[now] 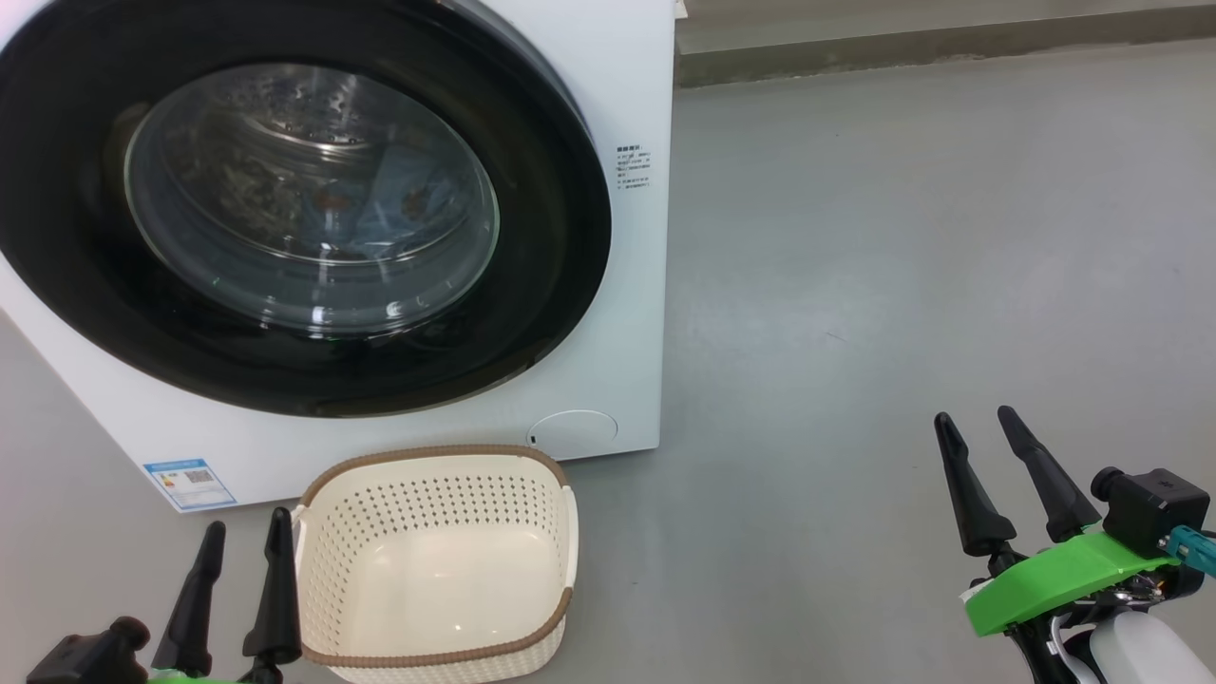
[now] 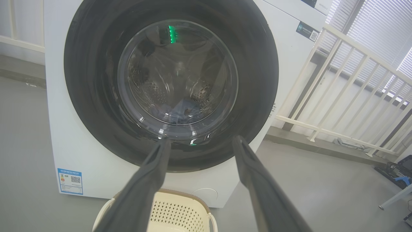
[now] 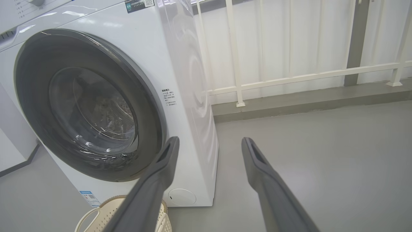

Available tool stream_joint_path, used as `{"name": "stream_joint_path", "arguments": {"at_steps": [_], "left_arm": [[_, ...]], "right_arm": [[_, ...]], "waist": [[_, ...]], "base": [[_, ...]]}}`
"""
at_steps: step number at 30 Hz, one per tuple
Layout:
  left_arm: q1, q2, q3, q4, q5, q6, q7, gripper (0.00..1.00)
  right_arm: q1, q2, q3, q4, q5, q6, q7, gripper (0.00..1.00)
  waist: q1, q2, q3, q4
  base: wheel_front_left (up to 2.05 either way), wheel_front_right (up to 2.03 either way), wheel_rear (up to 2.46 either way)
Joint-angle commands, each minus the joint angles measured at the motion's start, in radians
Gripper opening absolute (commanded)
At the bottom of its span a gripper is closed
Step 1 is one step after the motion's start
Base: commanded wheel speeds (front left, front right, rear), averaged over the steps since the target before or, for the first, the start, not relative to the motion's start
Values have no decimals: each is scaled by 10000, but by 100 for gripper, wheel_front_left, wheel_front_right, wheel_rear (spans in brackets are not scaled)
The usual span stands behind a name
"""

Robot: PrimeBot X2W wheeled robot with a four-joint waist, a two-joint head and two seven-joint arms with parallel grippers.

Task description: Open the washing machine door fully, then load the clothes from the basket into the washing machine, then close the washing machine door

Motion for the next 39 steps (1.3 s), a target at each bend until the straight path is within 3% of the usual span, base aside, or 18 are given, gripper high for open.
{"name": "stream_joint_path", "arguments": {"at_steps": [1, 39], "left_arm": [[-247, 208, 352, -230, 72, 64, -105, 100], [-287, 143, 344, -183, -76, 89, -104, 100]], "right_arm": [[-130, -111, 113, -235, -72, -25, -51, 100], [-157, -40, 211, -176, -108, -25, -51, 100]], "waist": [[0, 0, 7, 13], [0, 0, 47, 160]], "base": [[0, 0, 0], [0, 0, 0]]}}
